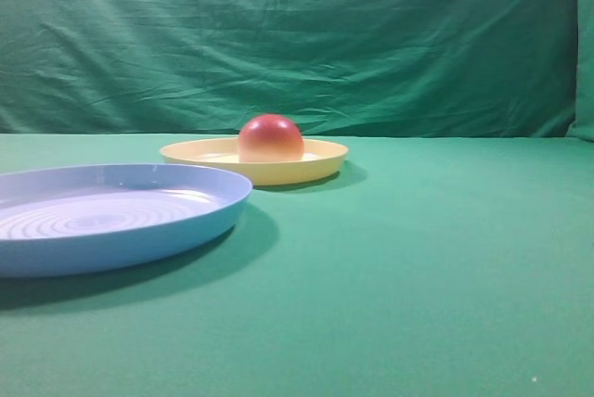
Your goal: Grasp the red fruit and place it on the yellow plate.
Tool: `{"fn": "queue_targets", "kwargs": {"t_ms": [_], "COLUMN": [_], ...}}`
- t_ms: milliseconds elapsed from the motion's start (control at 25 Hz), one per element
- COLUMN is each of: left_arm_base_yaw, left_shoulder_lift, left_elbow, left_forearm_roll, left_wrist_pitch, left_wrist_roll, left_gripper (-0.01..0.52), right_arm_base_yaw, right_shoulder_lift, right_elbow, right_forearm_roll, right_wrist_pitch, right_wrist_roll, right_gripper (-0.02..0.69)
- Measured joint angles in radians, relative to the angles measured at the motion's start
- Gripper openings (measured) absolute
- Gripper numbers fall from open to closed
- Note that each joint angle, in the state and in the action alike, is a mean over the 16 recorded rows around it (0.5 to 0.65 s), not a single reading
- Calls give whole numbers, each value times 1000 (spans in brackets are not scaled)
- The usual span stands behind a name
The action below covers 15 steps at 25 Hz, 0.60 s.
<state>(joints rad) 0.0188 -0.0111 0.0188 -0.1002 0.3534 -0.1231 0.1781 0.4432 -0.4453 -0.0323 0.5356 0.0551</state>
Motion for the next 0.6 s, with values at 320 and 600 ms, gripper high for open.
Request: {"fn": "queue_targets", "kwargs": {"t_ms": [320, 600], "left_arm_base_yaw": [0, 0], "left_shoulder_lift": [0, 0], "left_elbow": [0, 0], "left_forearm_roll": [0, 0], "left_wrist_pitch": [0, 0], "left_wrist_roll": [0, 0], "left_gripper": [157, 157], "right_arm_base_yaw": [-134, -159], "right_shoulder_lift": [-266, -411], "right_elbow": [265, 407], "right_forearm_roll": [-13, -29], "right_wrist_pitch": [-76, -103], "right_wrist_roll": [-1, -1], "right_gripper": [52, 52]}}
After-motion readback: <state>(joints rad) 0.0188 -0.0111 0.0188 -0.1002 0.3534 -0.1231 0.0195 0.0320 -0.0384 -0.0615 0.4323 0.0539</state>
